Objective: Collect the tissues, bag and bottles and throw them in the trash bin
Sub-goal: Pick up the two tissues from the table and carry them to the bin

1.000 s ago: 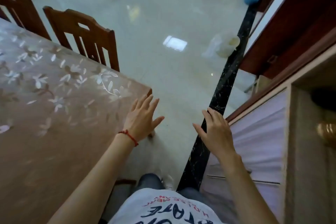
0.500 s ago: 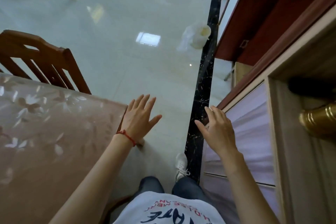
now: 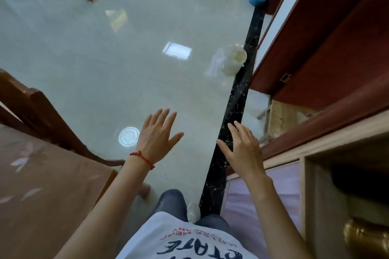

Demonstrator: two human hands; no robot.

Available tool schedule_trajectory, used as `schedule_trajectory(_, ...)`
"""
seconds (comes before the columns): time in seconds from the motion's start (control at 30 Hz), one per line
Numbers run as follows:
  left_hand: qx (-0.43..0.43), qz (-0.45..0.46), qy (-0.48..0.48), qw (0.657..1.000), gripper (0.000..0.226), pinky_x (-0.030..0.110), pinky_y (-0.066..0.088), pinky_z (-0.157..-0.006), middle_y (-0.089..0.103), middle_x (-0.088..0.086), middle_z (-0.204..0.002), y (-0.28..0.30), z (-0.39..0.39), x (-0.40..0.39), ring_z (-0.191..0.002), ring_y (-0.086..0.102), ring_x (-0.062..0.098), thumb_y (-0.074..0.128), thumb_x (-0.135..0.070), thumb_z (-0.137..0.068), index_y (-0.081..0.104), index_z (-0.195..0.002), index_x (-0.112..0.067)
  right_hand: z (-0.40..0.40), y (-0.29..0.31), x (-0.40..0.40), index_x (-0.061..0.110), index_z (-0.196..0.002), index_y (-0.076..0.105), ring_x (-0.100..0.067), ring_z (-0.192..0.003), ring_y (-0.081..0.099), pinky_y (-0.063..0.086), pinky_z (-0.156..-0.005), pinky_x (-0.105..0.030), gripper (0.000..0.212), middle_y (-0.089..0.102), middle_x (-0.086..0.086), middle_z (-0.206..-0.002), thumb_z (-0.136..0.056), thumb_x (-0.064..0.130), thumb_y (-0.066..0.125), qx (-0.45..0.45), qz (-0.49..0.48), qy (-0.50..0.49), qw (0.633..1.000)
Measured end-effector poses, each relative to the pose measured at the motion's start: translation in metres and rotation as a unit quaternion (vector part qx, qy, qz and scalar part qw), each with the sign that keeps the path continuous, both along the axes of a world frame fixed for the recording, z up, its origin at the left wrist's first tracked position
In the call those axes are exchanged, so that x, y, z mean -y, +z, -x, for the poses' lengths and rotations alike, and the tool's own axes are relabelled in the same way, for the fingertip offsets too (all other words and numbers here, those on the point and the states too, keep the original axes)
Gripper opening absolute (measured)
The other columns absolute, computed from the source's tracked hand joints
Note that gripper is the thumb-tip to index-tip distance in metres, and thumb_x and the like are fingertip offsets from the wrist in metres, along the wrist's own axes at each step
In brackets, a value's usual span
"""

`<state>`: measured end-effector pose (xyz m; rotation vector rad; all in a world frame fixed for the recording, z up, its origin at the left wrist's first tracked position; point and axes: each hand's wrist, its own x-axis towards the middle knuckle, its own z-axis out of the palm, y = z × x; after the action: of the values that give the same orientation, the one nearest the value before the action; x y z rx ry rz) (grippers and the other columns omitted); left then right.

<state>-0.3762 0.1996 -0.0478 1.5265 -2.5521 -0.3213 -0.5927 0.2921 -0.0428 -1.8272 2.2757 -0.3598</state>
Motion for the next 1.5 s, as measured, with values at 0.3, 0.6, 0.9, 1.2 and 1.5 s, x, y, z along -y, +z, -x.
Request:
schedule_trajectory(0.3, -0.008, -0.001, 0.012, 1.000, 0.062, 0.047, 0.026, -0.110, 0.043, 0.018, -0.142, -0.007, 0.034, 0.127, -0.134, 0.035, 0.034, 0.053, -0.044, -0.086, 0.040, -0.135, -0.008, 0.040, -0.010, 0.129, 0.010, -0.137, 0.039, -0.024, -0.136, 0.032, 0.028, -0.109, -0.037, 0.060, 0.040, -0.011, -0.144, -0.091, 0.046, 0.047, -0.010, -0.013, 0.010, 1.000)
schedule_trajectory(0.6, -0.006, 0.005, 0.033, 0.999, 0.061, 0.047, 0.027, -0.110, 0.043, 0.017, -0.141, 0.000, 0.045, 0.272, -0.134, 0.035, 0.034, 0.053, -0.043, -0.086, 0.040, -0.135, -0.008, 0.059, 0.001, 0.290, 0.006, -0.134, 0.043, -0.028, -0.133, 0.038, 0.034, -0.106, -0.040, 0.059, 0.046, -0.015, -0.139, -0.090, 0.044, 0.051, -0.013, 0.003, 0.026, 1.000)
schedule_trajectory(0.9, 0.006, -0.012, 0.125, 0.992, 0.059, 0.049, 0.031, -0.107, 0.047, 0.019, -0.138, 0.002, 0.029, 0.368, -0.131, 0.039, 0.036, 0.057, -0.039, -0.085, 0.044, -0.132, -0.006, 0.063, 0.001, 0.424, 0.009, -0.136, 0.041, -0.027, -0.134, 0.035, 0.031, -0.108, -0.040, 0.059, 0.042, -0.014, -0.143, -0.091, 0.046, 0.048, -0.014, -0.008, 0.092, 0.996)
schedule_trajectory(1.2, 0.009, -0.020, 0.288, 0.958, 0.055, 0.053, 0.046, -0.092, 0.061, 0.024, -0.119, 0.007, 0.001, 0.431, -0.112, 0.057, 0.041, 0.061, -0.039, -0.080, 0.056, -0.118, 0.000, 0.026, 0.002, 0.578, 0.007, -0.133, 0.045, -0.030, -0.131, 0.039, 0.035, -0.104, -0.043, 0.056, 0.044, -0.016, -0.140, -0.090, 0.042, 0.052, -0.012, -0.017, 0.281, 0.959)
schedule_trajectory(1.5, 0.004, -0.034, 0.452, 0.891, 0.089, 0.049, 0.046, -0.092, 0.061, 0.023, -0.119, 0.017, -0.023, 0.465, -0.111, 0.057, 0.038, 0.000, -0.061, -0.086, 0.056, -0.119, 0.000, -0.034, 0.013, 0.695, 0.009, -0.135, 0.042, -0.028, -0.134, 0.036, 0.031, -0.107, -0.040, 0.057, 0.040, -0.014, -0.144, -0.091, 0.044, 0.048, -0.033, -0.021, 0.483, 0.875)
